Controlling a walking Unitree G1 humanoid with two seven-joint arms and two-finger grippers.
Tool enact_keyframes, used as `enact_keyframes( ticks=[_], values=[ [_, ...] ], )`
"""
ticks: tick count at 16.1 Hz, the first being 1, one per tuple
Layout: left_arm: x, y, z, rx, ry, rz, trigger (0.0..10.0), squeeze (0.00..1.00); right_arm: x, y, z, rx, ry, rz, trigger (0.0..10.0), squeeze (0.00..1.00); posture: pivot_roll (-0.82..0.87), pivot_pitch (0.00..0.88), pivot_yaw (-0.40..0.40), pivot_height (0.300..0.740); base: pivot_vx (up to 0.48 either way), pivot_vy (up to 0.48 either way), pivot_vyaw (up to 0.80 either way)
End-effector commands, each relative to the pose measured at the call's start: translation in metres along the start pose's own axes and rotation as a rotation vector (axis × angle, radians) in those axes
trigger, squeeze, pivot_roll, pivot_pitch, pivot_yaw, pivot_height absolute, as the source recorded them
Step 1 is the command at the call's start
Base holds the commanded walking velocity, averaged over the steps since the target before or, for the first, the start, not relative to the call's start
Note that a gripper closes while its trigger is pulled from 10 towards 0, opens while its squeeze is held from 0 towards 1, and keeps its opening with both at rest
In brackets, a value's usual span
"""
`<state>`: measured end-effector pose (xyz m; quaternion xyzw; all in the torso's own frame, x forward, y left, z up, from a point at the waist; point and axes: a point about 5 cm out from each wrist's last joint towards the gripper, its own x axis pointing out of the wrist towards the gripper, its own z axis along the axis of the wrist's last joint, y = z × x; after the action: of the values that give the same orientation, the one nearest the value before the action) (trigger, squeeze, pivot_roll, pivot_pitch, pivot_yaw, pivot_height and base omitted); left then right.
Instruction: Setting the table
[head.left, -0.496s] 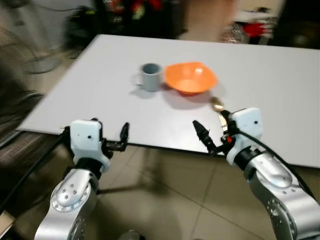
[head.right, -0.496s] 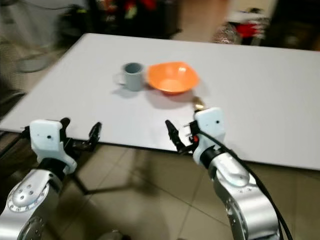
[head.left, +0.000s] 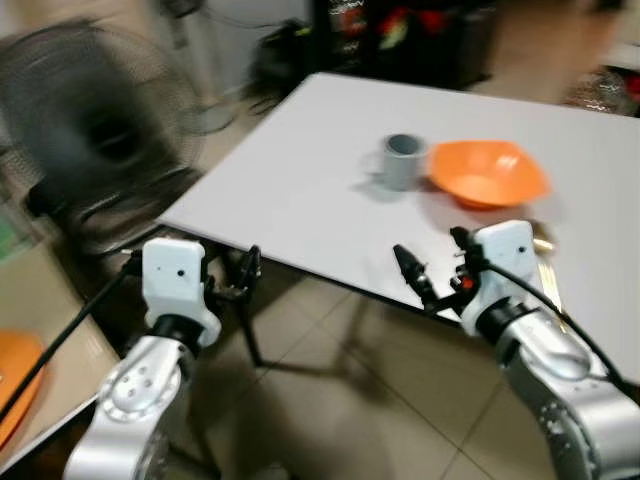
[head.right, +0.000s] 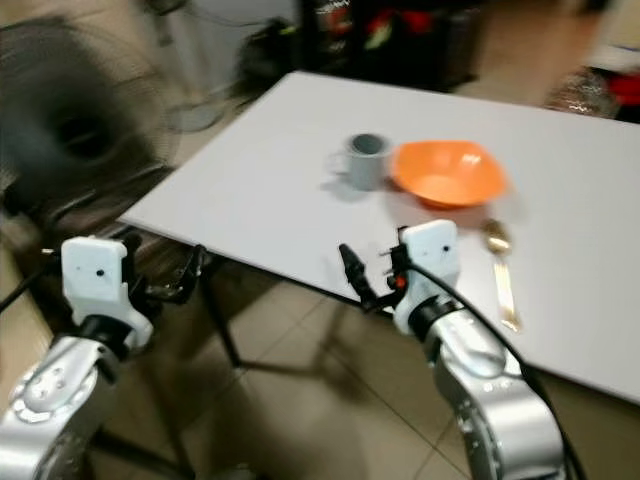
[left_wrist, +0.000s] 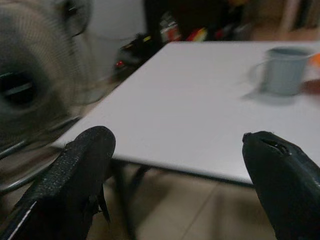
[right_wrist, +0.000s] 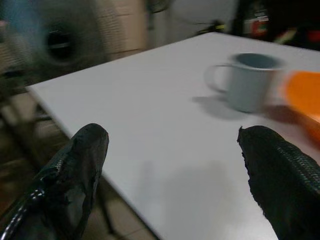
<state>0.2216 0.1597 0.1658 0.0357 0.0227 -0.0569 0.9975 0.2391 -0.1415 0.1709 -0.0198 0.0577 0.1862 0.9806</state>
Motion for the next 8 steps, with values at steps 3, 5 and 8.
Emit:
enact_keyframes(
  ticks=[3, 5, 8],
  values=[
    [-0.0012, 0.0059, 0.0081, 0.014, -0.024, 0.021, 10.0, 0.00, 0.0036, 0.0052, 0.0059, 0.074, -0.041, 0.024, 10.0, 1.00, -0.04, 0.037, 0.068, 0.740, 0.000, 0.000, 0.80],
    [-0.0016, 0.0061, 0.0098, 0.024, -0.029, 0.024, 10.0, 0.00, 0.0055, 0.0097, 0.0021, 0.129, -0.030, 0.057, 10.0, 1.00, -0.03, 0.039, 0.062, 0.740, 0.000, 0.000, 0.80],
    [-0.0014, 0.0081, 0.0099, 0.070, -0.027, 0.037, 10.0, 0.00, 0.0065, 0.0129, -0.0005, 0.145, -0.025, 0.065, 10.0, 1.00, -0.03, 0.037, 0.068, 0.740, 0.000, 0.000, 0.80]
  ],
)
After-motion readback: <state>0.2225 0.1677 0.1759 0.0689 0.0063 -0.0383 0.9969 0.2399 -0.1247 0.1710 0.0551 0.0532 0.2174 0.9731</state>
